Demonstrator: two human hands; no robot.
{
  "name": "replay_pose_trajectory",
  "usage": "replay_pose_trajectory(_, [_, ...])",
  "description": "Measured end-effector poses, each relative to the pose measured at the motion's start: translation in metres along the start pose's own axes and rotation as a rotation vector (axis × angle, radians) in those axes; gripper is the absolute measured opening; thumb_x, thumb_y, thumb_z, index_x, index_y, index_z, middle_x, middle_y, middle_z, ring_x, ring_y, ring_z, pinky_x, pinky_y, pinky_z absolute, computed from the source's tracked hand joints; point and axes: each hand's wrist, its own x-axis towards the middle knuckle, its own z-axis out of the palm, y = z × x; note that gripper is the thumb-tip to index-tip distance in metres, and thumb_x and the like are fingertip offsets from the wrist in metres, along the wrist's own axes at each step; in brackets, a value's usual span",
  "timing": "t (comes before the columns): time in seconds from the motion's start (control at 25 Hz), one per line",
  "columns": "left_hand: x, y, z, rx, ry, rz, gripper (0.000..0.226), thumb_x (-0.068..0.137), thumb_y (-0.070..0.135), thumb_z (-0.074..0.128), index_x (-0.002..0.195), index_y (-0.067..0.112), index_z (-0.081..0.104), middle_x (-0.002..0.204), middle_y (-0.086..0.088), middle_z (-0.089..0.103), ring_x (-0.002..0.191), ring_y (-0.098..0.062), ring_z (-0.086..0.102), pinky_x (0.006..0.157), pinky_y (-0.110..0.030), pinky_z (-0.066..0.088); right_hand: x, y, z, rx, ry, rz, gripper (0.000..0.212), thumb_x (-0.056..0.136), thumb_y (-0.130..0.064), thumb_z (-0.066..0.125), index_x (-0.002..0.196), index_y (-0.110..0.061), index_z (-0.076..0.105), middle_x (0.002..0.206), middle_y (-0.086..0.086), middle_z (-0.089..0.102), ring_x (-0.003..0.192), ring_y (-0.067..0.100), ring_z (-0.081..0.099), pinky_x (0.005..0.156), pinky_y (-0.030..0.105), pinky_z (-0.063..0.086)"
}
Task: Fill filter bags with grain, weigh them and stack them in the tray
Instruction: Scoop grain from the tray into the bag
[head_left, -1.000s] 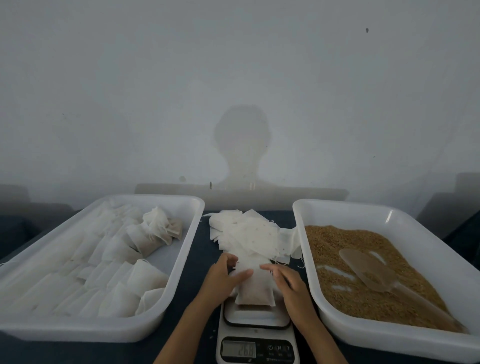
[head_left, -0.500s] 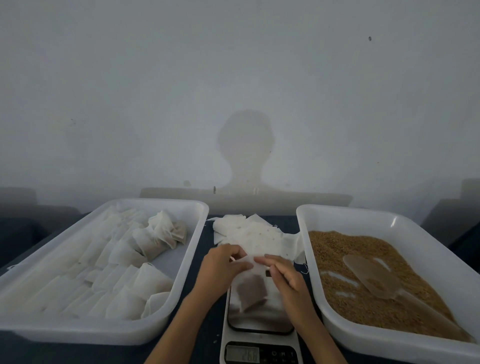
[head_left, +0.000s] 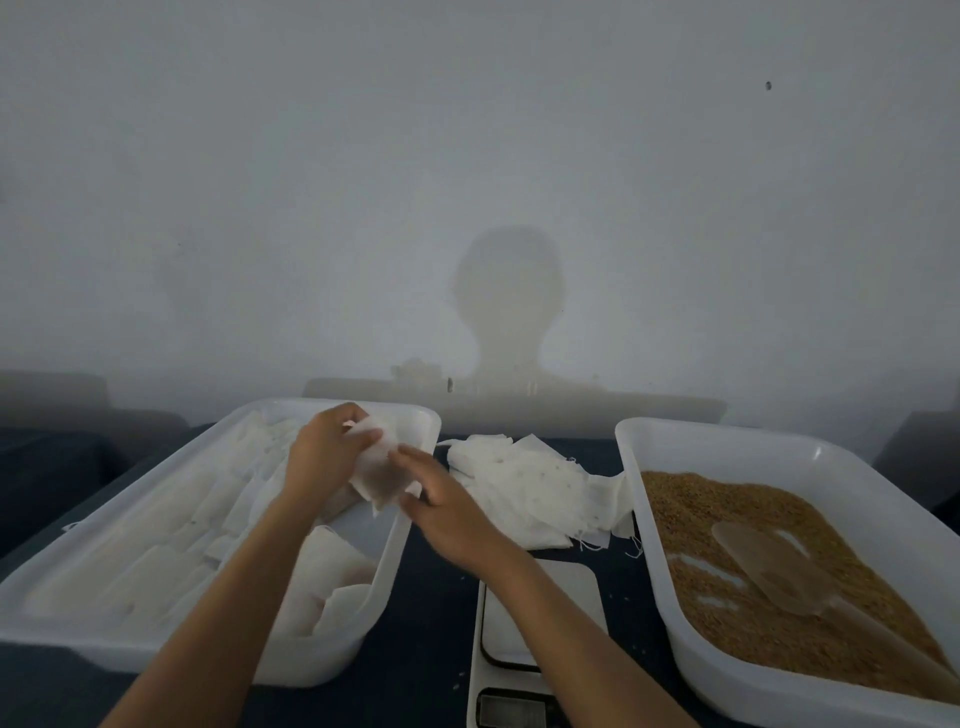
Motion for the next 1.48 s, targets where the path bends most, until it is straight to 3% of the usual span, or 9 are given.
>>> replay_pose_trajectory(0.24, [0.031, -0.077, 0.001, 0.174, -0.009, -0.219, 0.014, 0.091, 0.016, 0.057, 0.102, 0.006, 0.059, 0.103, -0.021, 0.064, 0.096, -0.037, 0.060, 0.081, -0.037, 0.048, 0.022, -0.009, 0.032, -0.319, -0.145, -0.006, 0.033, 0.093, -0.005, 0.041, 0.123, 0.006, 0.050, 0.128, 0.022, 0.051, 0.118, 0.037, 0.046, 0.104, 0.045, 0.036])
replay_pose_trajectory(0.4, [0.035, -0.108, 0.005, 0.256, -0.100, -0.297, 0.037, 0.093, 0.017, 0.056, 0.126, 0.000, 0.052, 0.127, -0.023, 0.056, 0.116, -0.039, 0.053, 0.095, -0.040, 0.044, 0.026, -0.002, 0.033, -0.543, -0.211, -0.033, 0.024, 0.094, -0.008, 0.040, 0.108, 0.004, 0.056, 0.116, 0.023, 0.057, 0.108, 0.035, 0.048, 0.100, 0.040, 0.031])
replay_pose_trajectory(0.52, [0.033, -0.116, 0.009, 0.339, -0.204, -0.334, 0.036, 0.093, 0.015, 0.055, 0.124, -0.004, 0.051, 0.127, -0.022, 0.055, 0.115, -0.037, 0.052, 0.090, -0.035, 0.042, 0.028, 0.006, 0.036, -0.634, -0.211, -0.085, 0.018, 0.094, -0.008, 0.040, 0.087, -0.004, 0.056, 0.106, 0.019, 0.061, 0.102, 0.031, 0.052, 0.105, 0.042, 0.028])
replay_pose_trajectory(0.64, [0.030, -0.114, 0.007, 0.313, -0.211, -0.388, 0.034, 0.090, 0.009, 0.056, 0.120, -0.006, 0.050, 0.121, -0.025, 0.057, 0.110, -0.036, 0.055, 0.083, -0.034, 0.044, 0.027, 0.013, 0.033, -0.470, -0.166, -0.117, 0.029, 0.095, -0.008, 0.042, 0.116, -0.004, 0.061, 0.124, 0.015, 0.059, 0.116, 0.026, 0.050, 0.105, 0.035, 0.031])
replay_pose_trajectory(0.76, [0.033, -0.097, 0.003, 0.284, -0.080, -0.354, 0.040, 0.088, 0.010, 0.057, 0.124, -0.002, 0.044, 0.118, -0.023, 0.058, 0.111, -0.038, 0.055, 0.087, -0.038, 0.043, 0.026, 0.019, 0.005, -0.116, 0.137, -0.031, 0.032, 0.093, -0.004, 0.045, 0.120, -0.009, 0.061, 0.126, 0.006, 0.058, 0.118, 0.017, 0.052, 0.098, 0.021, 0.039])
replay_pose_trajectory(0.88, [0.034, -0.066, 0.001, 0.190, 0.053, -0.288, 0.024, 0.090, 0.014, 0.055, 0.111, 0.004, 0.052, 0.109, -0.020, 0.061, 0.105, -0.038, 0.056, 0.083, -0.037, 0.040, 0.031, 0.049, -0.039, -0.278, 0.405, 0.238, 0.034, 0.089, -0.001, 0.045, 0.120, -0.010, 0.055, 0.126, 0.006, 0.055, 0.118, 0.023, 0.051, 0.099, 0.033, 0.042])
replay_pose_trajectory(1.04, [0.024, -0.040, 0.009, 0.035, 0.080, -0.179, 0.014, 0.090, 0.015, 0.058, 0.101, 0.007, 0.058, 0.105, -0.012, 0.064, 0.099, -0.032, 0.058, 0.081, -0.034, 0.040, 0.012, 0.103, -0.077, -0.626, 0.214, 0.734, 0.051, 0.094, -0.023, 0.050, 0.140, -0.011, 0.032, 0.142, 0.011, 0.037, 0.129, 0.031, 0.039, 0.106, 0.043, 0.035])
replay_pose_trajectory(1.16, [0.017, -0.035, 0.017, -0.010, 0.060, -0.123, 0.011, 0.090, 0.013, 0.057, 0.100, 0.009, 0.057, 0.105, -0.009, 0.066, 0.097, -0.029, 0.060, 0.084, -0.036, 0.043, 0.005, 0.126, -0.076, -0.463, 0.326, 0.738, 0.041, 0.094, -0.039, 0.055, 0.125, -0.012, 0.049, 0.130, 0.008, 0.051, 0.119, 0.027, 0.049, 0.105, 0.044, 0.038])
replay_pose_trajectory(1.48, [0.010, -0.040, 0.028, -0.022, 0.043, -0.115, 0.010, 0.090, 0.012, 0.055, 0.100, 0.013, 0.058, 0.101, -0.005, 0.066, 0.090, -0.023, 0.059, 0.078, -0.034, 0.044, 0.007, 0.132, -0.075, -0.677, 0.425, 0.686, 0.024, 0.102, -0.026, 0.039, 0.115, -0.013, 0.055, 0.124, 0.005, 0.057, 0.111, 0.019, 0.056, 0.097, 0.032, 0.047])
